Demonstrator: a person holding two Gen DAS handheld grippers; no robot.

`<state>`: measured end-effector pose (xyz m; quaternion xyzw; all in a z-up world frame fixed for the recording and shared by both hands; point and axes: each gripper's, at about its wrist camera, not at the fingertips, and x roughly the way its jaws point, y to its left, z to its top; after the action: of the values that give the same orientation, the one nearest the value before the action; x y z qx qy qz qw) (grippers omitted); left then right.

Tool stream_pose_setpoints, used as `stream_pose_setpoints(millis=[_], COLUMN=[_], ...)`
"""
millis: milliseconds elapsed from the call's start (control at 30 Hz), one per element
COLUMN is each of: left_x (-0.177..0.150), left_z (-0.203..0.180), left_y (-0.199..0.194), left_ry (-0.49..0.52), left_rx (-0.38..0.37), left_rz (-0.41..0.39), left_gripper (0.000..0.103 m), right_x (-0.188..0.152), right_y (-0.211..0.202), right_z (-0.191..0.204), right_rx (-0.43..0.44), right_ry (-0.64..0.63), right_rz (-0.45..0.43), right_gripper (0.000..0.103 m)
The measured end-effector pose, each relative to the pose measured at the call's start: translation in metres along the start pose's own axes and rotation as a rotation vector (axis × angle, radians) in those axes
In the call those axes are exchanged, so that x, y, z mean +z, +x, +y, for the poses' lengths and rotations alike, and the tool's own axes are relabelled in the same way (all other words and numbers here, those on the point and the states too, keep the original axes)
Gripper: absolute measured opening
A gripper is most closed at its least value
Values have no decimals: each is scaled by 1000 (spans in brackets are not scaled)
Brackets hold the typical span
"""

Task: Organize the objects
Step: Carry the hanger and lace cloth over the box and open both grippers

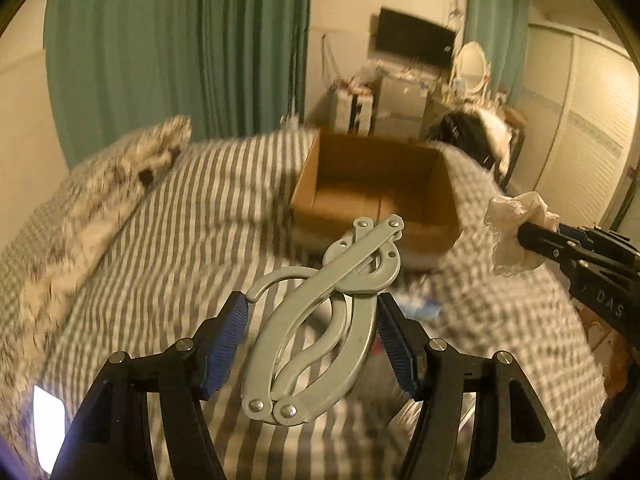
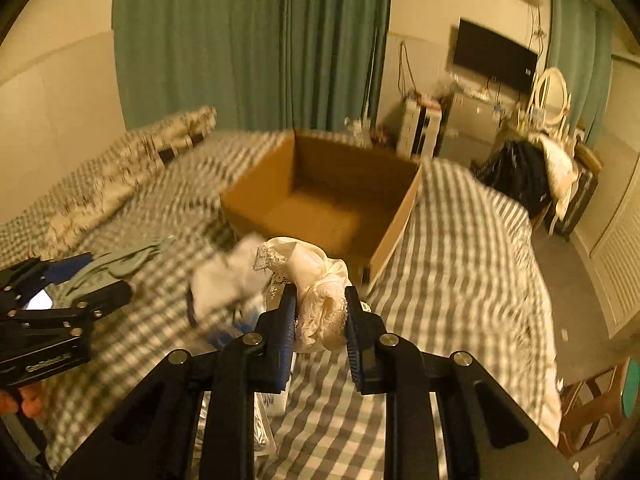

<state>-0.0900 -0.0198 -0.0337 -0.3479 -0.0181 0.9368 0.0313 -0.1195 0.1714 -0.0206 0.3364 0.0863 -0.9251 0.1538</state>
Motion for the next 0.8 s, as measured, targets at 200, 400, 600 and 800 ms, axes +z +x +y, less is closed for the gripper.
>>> stream_pose_setpoints(millis=[200,400,600,800], left_x=[52,105,129,133], left_z=[-8,-9,-12,-12], left_y=[-1,35,95,154], left_ry=[16,11,12,23], left_rx=[-59,-100,-134,-131], left_rz=[-94,-112,-85,-34], left_gripper=[67,67,67,67], right_x=[41,84,115,122], right_y=[-22,-2,51,116], right_z=[-3,-17,-36,-47], right_rx=[3,2,14,28], right_ry=[-13,14,47,69], right_rz=[-83,-126,-112,-50], right_gripper=[22,21,21,22])
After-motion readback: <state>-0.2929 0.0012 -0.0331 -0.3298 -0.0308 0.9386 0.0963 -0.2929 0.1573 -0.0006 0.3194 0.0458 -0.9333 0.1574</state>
